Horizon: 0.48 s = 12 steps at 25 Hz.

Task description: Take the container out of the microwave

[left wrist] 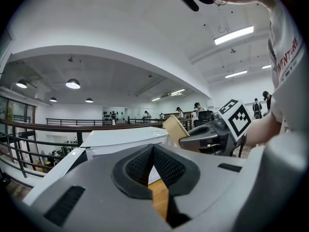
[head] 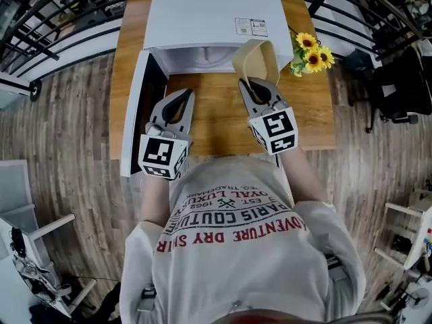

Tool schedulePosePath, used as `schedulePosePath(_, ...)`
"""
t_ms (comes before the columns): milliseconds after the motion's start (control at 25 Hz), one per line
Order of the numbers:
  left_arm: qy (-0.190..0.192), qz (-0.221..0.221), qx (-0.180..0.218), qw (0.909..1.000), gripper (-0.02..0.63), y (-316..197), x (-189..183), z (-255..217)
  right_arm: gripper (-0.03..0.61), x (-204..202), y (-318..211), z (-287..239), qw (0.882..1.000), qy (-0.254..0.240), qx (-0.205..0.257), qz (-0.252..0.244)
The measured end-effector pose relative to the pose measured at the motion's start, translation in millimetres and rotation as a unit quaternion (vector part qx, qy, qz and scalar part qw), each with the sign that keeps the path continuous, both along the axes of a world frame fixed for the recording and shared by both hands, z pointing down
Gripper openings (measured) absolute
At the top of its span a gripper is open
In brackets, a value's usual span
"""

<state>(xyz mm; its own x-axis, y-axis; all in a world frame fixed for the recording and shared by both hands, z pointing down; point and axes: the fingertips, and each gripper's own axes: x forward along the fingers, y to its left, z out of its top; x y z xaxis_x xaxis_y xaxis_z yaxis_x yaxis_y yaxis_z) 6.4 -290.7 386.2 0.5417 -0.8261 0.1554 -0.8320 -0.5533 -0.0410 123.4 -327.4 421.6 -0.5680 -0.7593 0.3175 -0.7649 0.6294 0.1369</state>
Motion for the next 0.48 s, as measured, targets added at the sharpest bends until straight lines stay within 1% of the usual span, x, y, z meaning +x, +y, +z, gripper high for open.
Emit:
schedulePosePath(240,-0.001,0.004,0.009,1.0,0.014,-11,-1,-6,0.032,24,-6,-26,0.996,-0.044,0.043,0.057)
schedulePosePath(400,-0.002,-0.003,0.015,0.9999,0.014,-17,-7,-11,0.029,35,-9,-44,0.991,-0.063,0.084,0.077)
schedulePosePath(480,-0.002,-0.005,0.016,0.9998,0.014,-19,-9,-13,0.029,39,-13,-50,0.989,-0.073,0.092,0.085)
